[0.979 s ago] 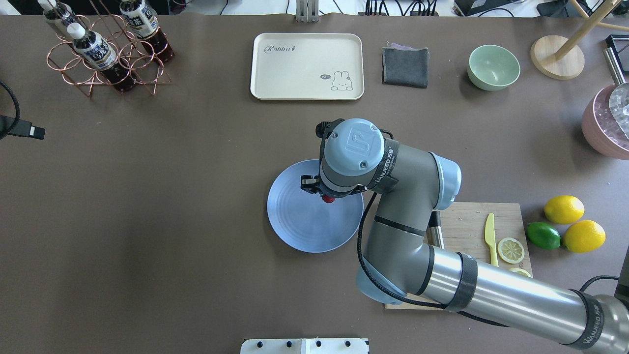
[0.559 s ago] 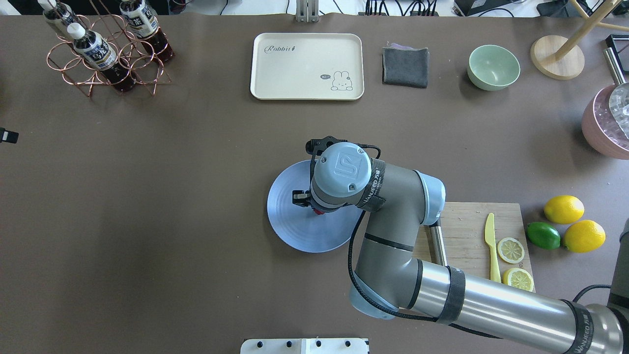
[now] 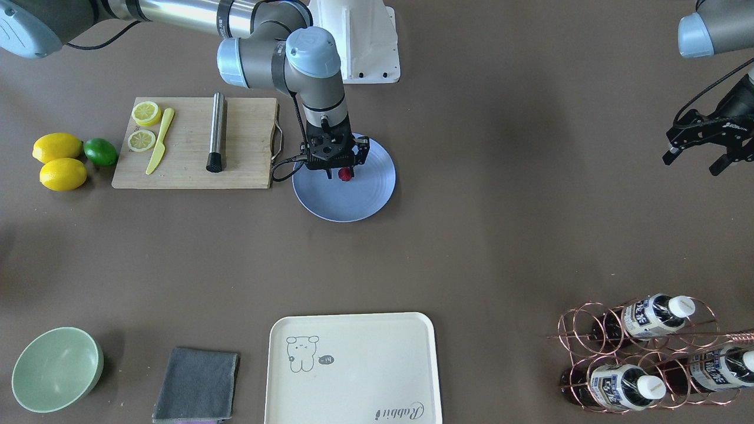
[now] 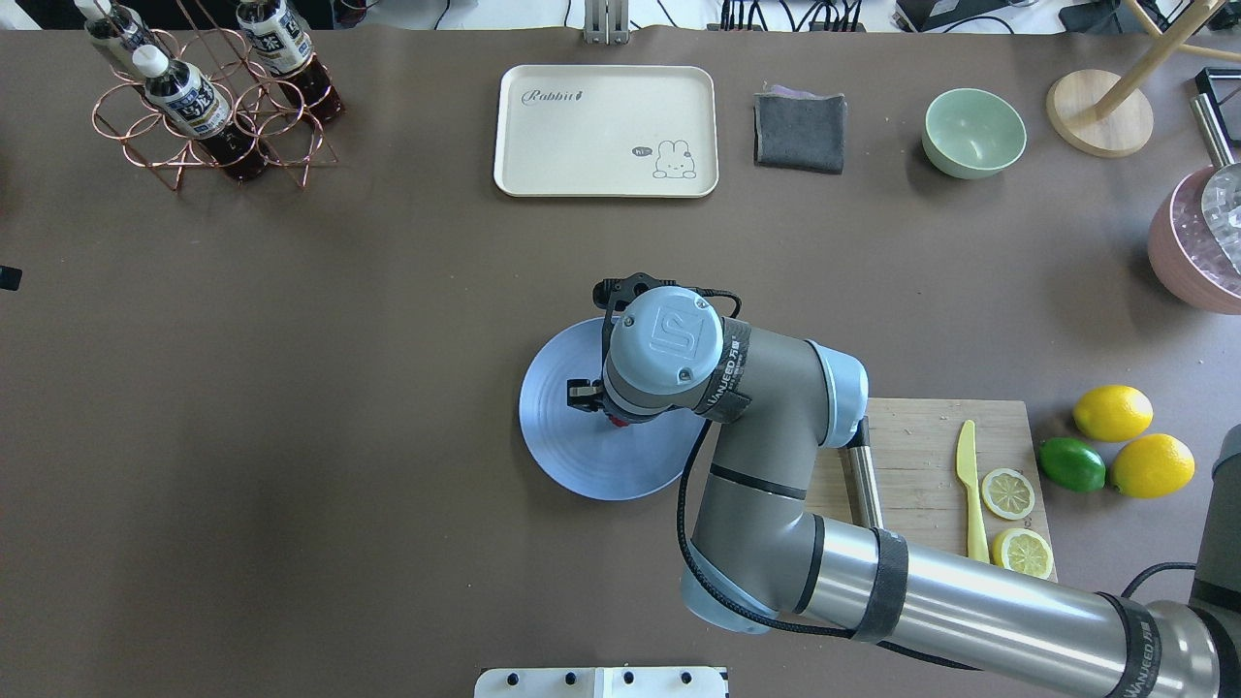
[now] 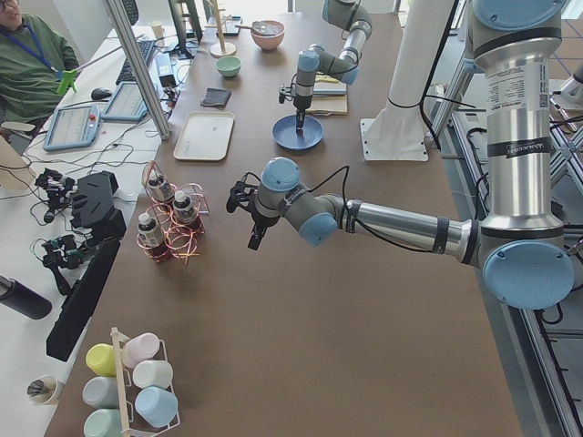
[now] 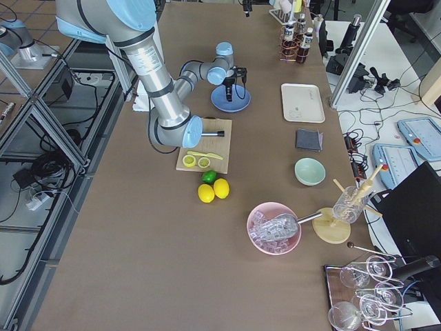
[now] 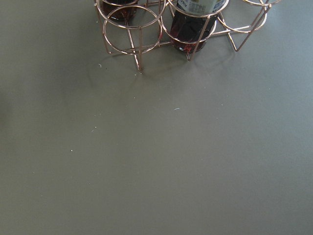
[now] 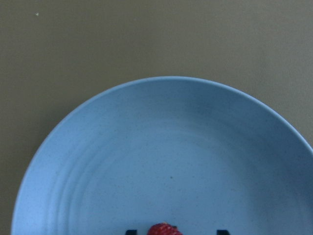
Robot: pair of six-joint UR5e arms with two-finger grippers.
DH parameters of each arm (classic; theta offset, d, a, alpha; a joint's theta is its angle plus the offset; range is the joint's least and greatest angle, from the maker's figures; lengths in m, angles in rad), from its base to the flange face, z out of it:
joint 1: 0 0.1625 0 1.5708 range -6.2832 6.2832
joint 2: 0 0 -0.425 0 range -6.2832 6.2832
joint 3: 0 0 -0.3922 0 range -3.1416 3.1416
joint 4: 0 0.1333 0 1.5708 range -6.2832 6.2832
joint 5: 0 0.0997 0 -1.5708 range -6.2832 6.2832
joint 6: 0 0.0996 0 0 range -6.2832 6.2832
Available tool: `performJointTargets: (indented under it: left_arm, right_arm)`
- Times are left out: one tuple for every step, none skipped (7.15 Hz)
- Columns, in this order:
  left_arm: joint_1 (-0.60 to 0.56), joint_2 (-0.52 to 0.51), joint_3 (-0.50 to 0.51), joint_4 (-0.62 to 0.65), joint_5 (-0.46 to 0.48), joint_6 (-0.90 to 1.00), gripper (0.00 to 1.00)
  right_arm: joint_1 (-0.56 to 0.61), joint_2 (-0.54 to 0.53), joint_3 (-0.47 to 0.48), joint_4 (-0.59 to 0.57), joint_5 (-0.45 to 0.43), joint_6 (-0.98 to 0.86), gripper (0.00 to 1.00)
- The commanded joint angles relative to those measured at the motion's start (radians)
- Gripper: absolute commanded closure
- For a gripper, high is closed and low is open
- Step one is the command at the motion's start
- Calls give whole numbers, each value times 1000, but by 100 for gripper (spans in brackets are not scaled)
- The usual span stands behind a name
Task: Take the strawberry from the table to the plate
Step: 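Lower the strawberry onto the blue plate and open the right gripper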
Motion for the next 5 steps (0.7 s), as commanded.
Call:
performJointTargets:
  left_arm:
    - [1,-1,4,0,0,0,2]
    - [-1,8,17,3,0,2,2]
    - [-5,30,20,5,0,56,2]
    - [-51,69,28,6,2,169,2]
    - [-139,67,37,62,-1,233,2]
  right_arm:
    - [34,2,13,-8,14,-1,0]
    - [95,-10,40,-19,83,-8,0]
    - [177,-28,83,-74,182,-36,0]
    - [241,-98,165,-108,249,-106,0]
    - [292,-195,239,-119,275,-199,0]
